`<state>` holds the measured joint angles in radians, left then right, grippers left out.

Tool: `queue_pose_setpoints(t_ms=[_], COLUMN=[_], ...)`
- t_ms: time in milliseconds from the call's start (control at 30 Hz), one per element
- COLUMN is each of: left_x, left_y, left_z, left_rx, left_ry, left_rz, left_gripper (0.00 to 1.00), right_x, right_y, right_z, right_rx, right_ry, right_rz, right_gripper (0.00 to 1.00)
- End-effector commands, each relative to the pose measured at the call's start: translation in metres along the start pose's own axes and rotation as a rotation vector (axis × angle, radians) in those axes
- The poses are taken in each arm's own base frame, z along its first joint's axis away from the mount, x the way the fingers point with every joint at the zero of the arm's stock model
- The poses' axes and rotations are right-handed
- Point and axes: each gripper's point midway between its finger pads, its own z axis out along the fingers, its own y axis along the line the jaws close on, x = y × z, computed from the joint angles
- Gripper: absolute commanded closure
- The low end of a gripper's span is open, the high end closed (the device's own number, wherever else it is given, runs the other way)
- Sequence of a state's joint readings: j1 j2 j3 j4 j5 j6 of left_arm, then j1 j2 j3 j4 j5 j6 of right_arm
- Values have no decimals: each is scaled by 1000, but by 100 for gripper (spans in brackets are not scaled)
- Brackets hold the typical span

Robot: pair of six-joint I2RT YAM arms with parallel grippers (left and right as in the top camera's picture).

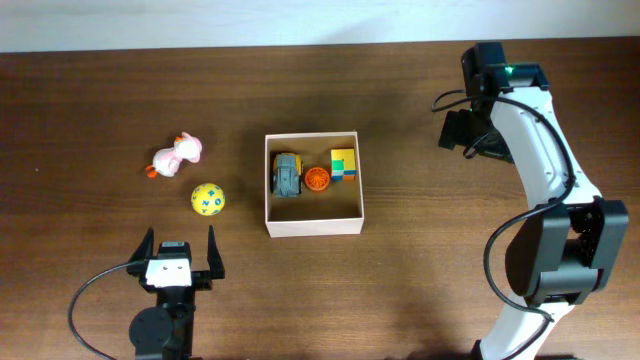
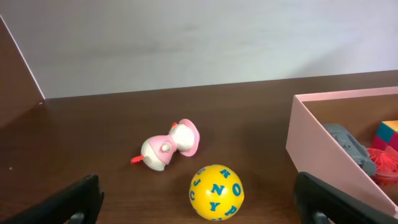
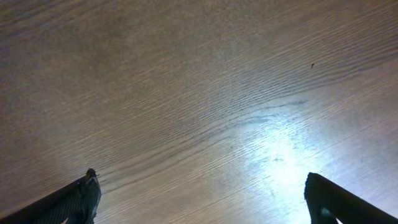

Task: Pack container
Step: 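Lift the right gripper out and retract it to the right, then raise the left gripper and move it toward the pink-white duck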

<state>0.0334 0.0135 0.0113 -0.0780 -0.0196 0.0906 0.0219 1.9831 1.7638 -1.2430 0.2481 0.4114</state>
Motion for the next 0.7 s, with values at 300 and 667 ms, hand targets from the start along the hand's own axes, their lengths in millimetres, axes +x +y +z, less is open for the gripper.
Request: queue_pose_setpoints(t_ms=[300, 667], left_x=[-2, -27], left_y=[4, -33], left_z=[0, -7], left_rx=[-22, 202], left_ry=[-9, -62], left_rz=[19, -3], left_gripper=[1, 1], right_x=[0, 0], right_y=[3, 3], right_z=[1, 1], right_rx=[-11, -11], right_ry=[-2, -2], right_rz=[7, 7], right_gripper=[1, 1])
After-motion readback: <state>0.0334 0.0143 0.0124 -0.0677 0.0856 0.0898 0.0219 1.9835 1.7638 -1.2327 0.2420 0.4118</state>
